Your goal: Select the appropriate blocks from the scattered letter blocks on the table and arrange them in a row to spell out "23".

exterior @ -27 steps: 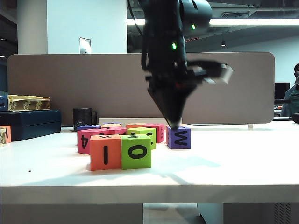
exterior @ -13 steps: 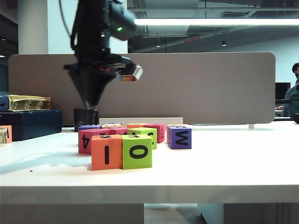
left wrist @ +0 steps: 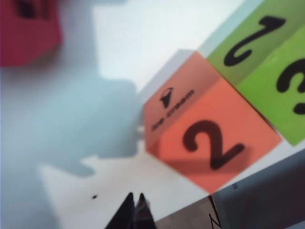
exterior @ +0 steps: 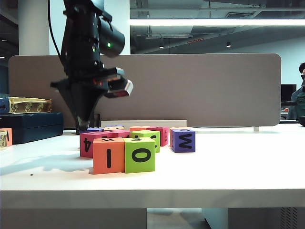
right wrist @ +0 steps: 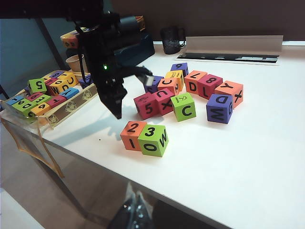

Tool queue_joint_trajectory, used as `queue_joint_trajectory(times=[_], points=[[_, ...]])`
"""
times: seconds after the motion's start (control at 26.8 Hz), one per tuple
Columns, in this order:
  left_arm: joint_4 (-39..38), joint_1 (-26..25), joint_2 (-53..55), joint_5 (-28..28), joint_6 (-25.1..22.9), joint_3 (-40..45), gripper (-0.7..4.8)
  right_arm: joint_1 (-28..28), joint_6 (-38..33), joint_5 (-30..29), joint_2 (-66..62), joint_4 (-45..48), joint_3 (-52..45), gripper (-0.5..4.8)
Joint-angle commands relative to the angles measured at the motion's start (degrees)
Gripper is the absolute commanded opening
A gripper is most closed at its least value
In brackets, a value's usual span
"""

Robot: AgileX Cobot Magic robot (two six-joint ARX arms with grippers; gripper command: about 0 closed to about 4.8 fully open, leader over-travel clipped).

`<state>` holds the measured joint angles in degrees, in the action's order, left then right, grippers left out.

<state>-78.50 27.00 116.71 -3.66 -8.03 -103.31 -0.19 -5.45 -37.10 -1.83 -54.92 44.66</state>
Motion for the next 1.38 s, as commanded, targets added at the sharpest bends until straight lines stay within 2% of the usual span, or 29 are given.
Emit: queue_joint_trajectory(times=[0.04,0.49,0.75,0.97,1.08,1.16,1.23,1.38], points=[[3.8,0.0,-0.3,-0.7,1.3,2.3,-0.06,0.0,0.2,0.1,-0.1,0.7,0.1,-0.01],[12.5,0.1,-0.3,-0.7,1.4,7.8,-0.06,0.0,0.2,0.1,-0.1,0.7,0.1,-0.01],[13.9,0.1,-0.1,-4.7,1.4,8.0,-0.06,0.0,0.2,0.1,-0.1,0.7,0.1,-0.01],[14.3,0.1,0.0,-4.7,1.4,8.0,-0.06,0.0,0.2,0.1,-0.1,0.7,0.1,-0.01],[13.3,0.1,0.0,-1.7,1.4,7.8,-0.06,0.0,0.2,0.1,-0.1,0.7,0.1,-0.01],[9.6,0.1,0.0,4.3,1.4,7.0,-0.06,0.0,0.2,0.1,-0.1,0.7,0.1,-0.01],[6.5,0.1,-0.1,7.0,1.4,6.0,-0.06,0.0,0.2,0.1,-0.1,0.7,0.1,-0.01],[-1.4,0.2,-0.4,5.3,1.4,3.6,-0.06,0.0,0.2,0.1,-0.1,0.7,0.1,-0.01]])
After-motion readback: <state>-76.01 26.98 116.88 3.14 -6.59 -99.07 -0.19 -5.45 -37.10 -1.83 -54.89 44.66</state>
